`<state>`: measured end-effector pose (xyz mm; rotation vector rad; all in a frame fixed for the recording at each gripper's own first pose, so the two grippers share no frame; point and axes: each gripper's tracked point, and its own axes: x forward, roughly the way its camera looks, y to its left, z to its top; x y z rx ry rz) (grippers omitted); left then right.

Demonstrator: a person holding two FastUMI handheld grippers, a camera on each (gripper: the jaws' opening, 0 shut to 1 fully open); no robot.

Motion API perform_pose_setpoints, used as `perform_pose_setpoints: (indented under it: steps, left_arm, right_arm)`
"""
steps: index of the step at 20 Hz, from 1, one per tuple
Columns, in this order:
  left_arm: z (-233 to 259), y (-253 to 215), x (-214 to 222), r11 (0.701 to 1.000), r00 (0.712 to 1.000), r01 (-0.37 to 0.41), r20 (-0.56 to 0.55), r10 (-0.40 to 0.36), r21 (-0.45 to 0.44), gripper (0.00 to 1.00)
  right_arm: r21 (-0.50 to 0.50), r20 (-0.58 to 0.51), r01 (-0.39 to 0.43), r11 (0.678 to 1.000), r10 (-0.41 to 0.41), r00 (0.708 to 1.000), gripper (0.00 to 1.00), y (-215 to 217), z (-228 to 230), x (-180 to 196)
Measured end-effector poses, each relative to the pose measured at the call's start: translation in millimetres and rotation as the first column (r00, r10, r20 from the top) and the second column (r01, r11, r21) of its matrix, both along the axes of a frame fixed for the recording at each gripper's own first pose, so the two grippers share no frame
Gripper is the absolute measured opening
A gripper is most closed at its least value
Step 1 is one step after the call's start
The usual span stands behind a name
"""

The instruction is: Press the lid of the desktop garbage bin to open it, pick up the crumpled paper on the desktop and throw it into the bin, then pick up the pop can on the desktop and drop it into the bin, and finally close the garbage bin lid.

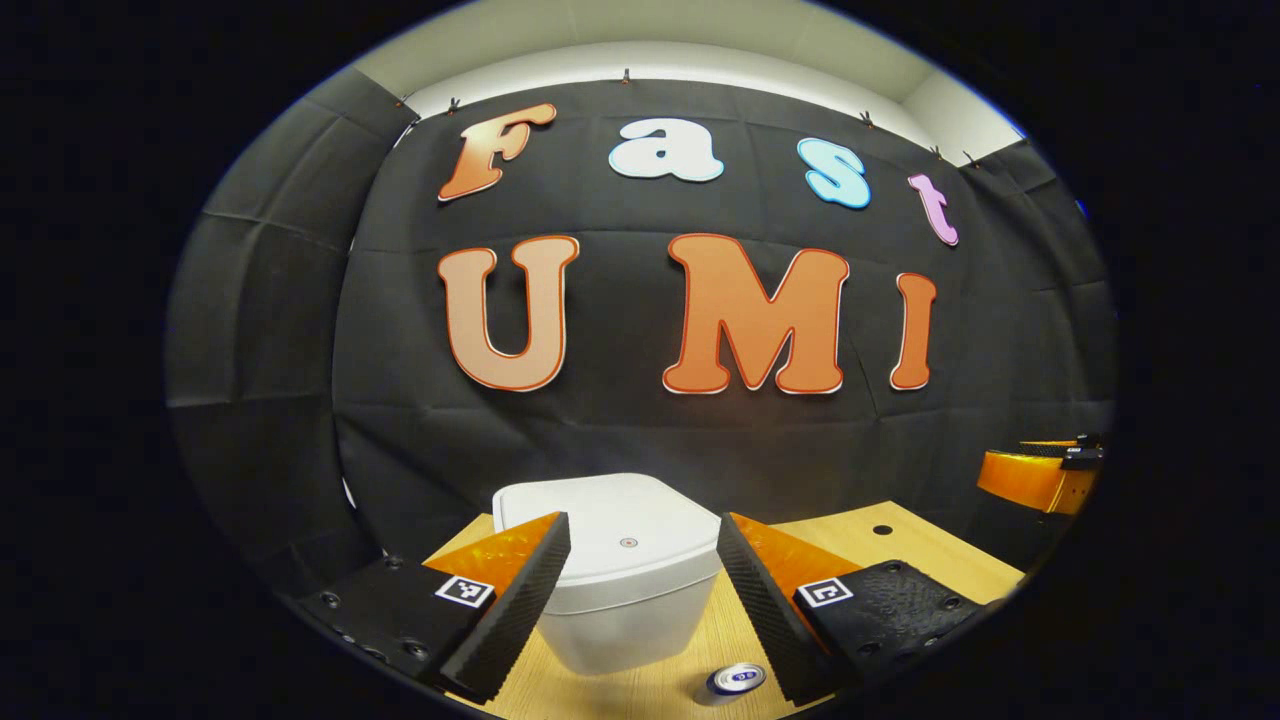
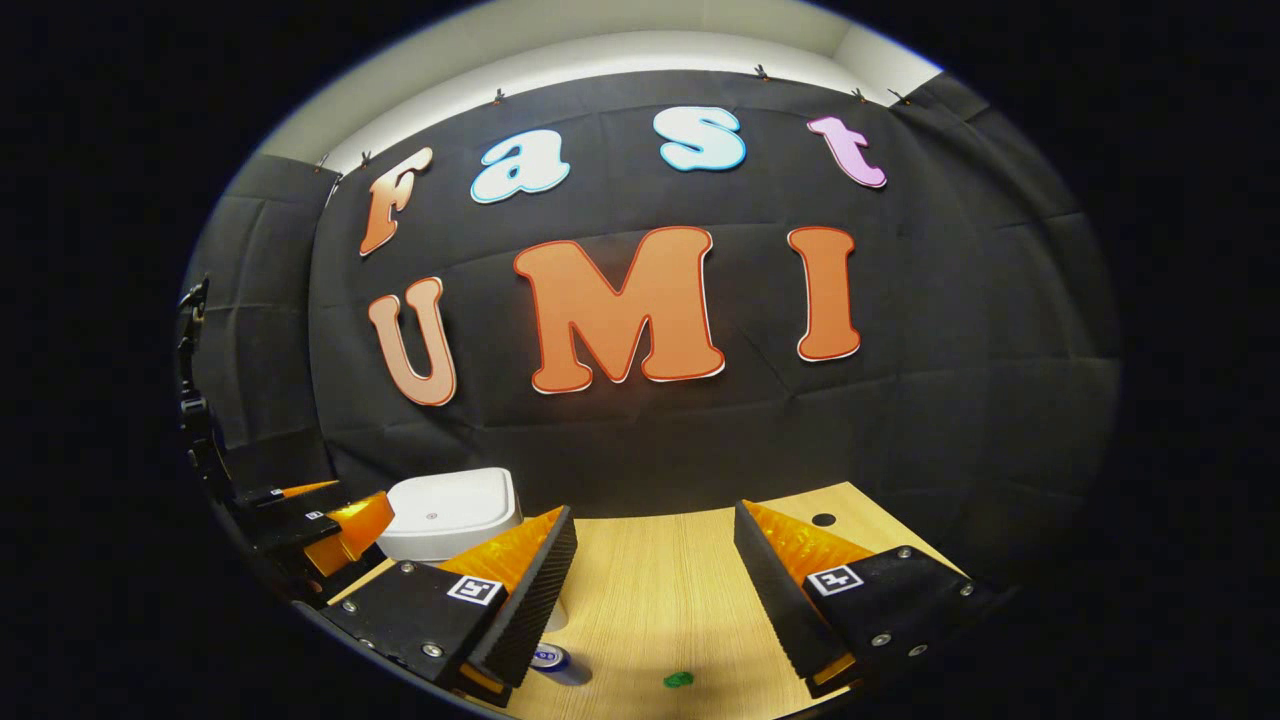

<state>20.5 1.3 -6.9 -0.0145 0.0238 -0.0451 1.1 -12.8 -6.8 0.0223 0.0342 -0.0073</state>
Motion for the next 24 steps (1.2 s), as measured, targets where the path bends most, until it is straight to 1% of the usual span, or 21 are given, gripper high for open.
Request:
perform_pose_setpoints:
  steps: [1,2,4,9,10,11,15,16,17,19,22,24]
  left_arm:
    - [1,-2,2,1.000,1.000,0.008,0.000,-0.008,-0.005,0.97]
    - [-1,-3,2,1.000,1.000,0.020,-0.009,-0.020,-0.013,0.94]
    - [-3,-5,9,0.999,0.999,0.028,-0.026,-0.029,-0.028,0.94]
    - [-5,-4,15,0.999,0.999,0.026,-0.043,-0.027,-0.018,0.94]
    - [-5,-4,15,0.999,0.999,0.026,-0.045,-0.027,-0.020,0.97]
    - [-5,-4,17,0.999,0.999,0.028,-0.046,-0.029,-0.021,0.94]
    - [-5,-3,19,1.000,0.999,0.018,-0.050,-0.018,-0.008,0.94]
    - [-6,0,20,1.000,0.999,0.006,-0.051,-0.006,-0.002,0.97]
    - [-6,2,23,1.000,0.999,0.002,-0.049,-0.002,0.000,0.94]
    - [-5,0,22,1.000,0.999,0.005,-0.051,-0.005,-0.003,0.94]
    - [-5,-2,20,1.000,0.999,0.003,-0.050,-0.003,-0.002,0.94]
    - [-4,-4,20,1.000,0.999,0.013,-0.050,-0.013,-0.006,0.92]
  right_arm:
    - [-0.003,0.002,0.007,1.000,-0.007,1.000,0.95,-2,0,0]
    - [-0.013,-0.001,0.009,1.000,-0.009,1.000,0.94,-2,-1,0]
    - [-0.038,-0.009,0.014,0.999,-0.014,1.000,0.95,-5,-2,3]
    - [-0.037,-0.021,0.004,0.999,-0.005,1.000,0.95,-4,-3,10]
    - [-0.035,-0.029,0.000,0.999,-0.001,1.000,0.95,-4,-5,12]
    - [-0.029,-0.035,-0.006,1.000,0.005,0.999,0.95,-3,-7,13]
    - [-0.035,-0.041,-0.018,0.999,0.017,0.999,0.95,0,-8,18]
    - [-0.034,-0.043,-0.023,0.999,0.021,0.999,0.95,1,-9,18]
    - [-0.028,-0.045,-0.031,0.999,0.030,0.999,0.95,1,-9,18]
    - [-0.015,-0.041,-0.034,0.999,0.033,0.999,0.95,1,-8,18]
    - [-0.027,-0.035,-0.024,0.999,0.023,0.999,0.95,-4,-7,17]
    - [-0.025,-0.037,-0.025,0.999,0.024,0.999,0.95,-5,-5,16]
